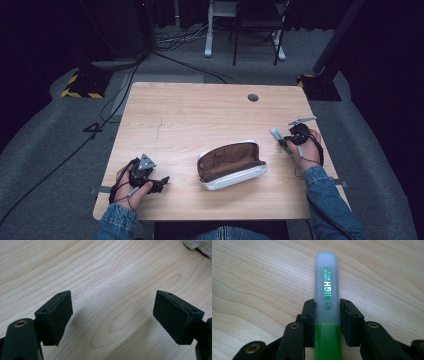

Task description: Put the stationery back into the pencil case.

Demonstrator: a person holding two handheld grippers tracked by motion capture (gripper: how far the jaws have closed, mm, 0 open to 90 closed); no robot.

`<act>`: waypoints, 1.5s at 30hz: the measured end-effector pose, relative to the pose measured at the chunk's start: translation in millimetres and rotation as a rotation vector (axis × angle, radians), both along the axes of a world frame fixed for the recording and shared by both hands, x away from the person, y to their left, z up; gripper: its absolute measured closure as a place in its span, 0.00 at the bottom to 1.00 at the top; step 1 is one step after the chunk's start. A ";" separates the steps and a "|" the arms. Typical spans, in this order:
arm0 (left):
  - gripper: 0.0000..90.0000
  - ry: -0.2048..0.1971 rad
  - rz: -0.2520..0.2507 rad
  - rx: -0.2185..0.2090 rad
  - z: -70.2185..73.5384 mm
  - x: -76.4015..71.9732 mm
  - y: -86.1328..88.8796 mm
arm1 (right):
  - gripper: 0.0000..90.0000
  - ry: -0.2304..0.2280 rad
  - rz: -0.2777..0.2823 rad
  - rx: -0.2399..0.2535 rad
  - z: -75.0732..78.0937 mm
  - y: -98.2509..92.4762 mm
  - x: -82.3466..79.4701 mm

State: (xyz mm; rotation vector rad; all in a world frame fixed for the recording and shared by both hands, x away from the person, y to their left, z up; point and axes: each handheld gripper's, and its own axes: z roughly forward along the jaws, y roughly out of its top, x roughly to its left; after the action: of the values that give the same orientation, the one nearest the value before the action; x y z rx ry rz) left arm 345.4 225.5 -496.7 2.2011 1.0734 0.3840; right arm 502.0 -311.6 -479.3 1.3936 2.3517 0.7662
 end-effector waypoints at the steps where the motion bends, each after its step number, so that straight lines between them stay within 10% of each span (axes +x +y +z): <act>1: 0.18 0.006 0.003 -0.002 -0.9 -0.2 -0.4 | 0.75 -0.001 0.004 0.000 0.0 0.4 -0.2; 45: 0.15 -0.026 0.010 -0.014 -7.4 0.2 -0.8 | 0.75 -0.107 0.141 0.068 73.8 23.3 -32.1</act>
State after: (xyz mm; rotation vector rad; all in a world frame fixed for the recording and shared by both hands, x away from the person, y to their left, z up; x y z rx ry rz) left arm 345.6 224.6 -504.1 2.1736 1.0702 0.4075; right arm 469.9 -288.3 -405.5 1.1906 2.3794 0.9437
